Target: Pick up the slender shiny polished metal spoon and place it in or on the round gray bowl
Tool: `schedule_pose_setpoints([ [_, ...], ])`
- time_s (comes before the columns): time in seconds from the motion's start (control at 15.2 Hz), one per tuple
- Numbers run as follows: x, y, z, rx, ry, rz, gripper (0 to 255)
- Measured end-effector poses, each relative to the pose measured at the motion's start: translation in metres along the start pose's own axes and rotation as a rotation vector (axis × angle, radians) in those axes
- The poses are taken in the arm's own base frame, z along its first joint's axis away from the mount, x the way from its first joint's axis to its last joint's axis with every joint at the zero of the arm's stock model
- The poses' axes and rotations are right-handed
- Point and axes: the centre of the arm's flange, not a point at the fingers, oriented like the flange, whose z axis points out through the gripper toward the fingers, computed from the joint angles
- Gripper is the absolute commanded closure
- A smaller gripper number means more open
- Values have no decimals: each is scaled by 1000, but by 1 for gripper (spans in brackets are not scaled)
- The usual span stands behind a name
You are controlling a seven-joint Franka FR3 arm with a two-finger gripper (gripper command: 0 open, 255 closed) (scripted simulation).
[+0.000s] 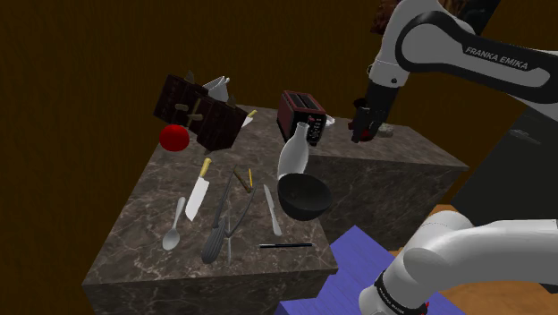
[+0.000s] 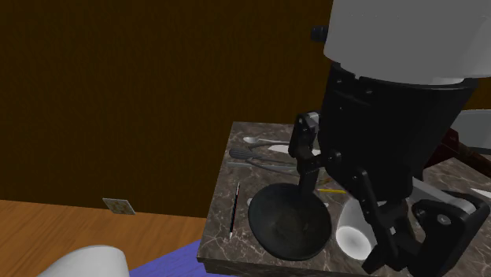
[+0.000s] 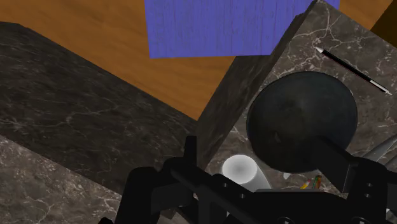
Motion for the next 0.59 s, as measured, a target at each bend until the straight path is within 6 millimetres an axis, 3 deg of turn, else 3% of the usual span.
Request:
schedule_pose_setpoints([
  [0.26, 3, -24, 7, -1, -5, 16, 0],
  [0.59, 20, -86, 29, -1, -15, 55, 0],
])
